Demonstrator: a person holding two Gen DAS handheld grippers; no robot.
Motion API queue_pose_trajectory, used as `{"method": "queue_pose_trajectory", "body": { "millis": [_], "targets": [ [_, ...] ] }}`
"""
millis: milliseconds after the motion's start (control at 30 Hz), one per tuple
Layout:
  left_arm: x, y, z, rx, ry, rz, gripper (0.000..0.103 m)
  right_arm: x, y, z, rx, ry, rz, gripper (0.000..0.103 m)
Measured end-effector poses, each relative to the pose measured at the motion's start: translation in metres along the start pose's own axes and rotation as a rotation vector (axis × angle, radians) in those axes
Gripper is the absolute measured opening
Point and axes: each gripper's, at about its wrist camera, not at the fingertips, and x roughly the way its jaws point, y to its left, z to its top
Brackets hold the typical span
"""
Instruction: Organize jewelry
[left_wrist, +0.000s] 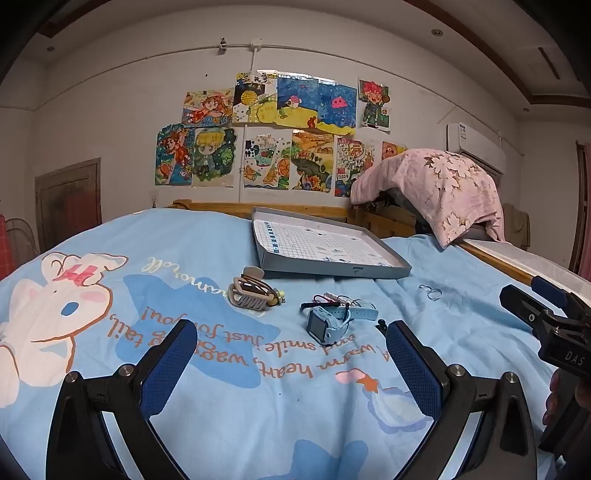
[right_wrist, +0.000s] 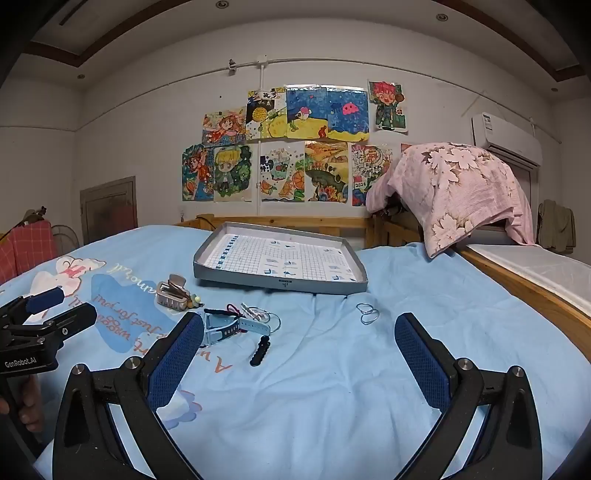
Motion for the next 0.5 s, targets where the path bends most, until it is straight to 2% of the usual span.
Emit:
{"method": "queue_pose_trajectory", "body": {
  "millis": [500],
  "targets": [
    [-0.0011, -0.0002, 0.0001, 0.003, -0.005, 0.003, 0.103, -0.0015, 0.0012, -0.0006, 0.001, -0.002, 0.001, 0.102]
  ]
}}
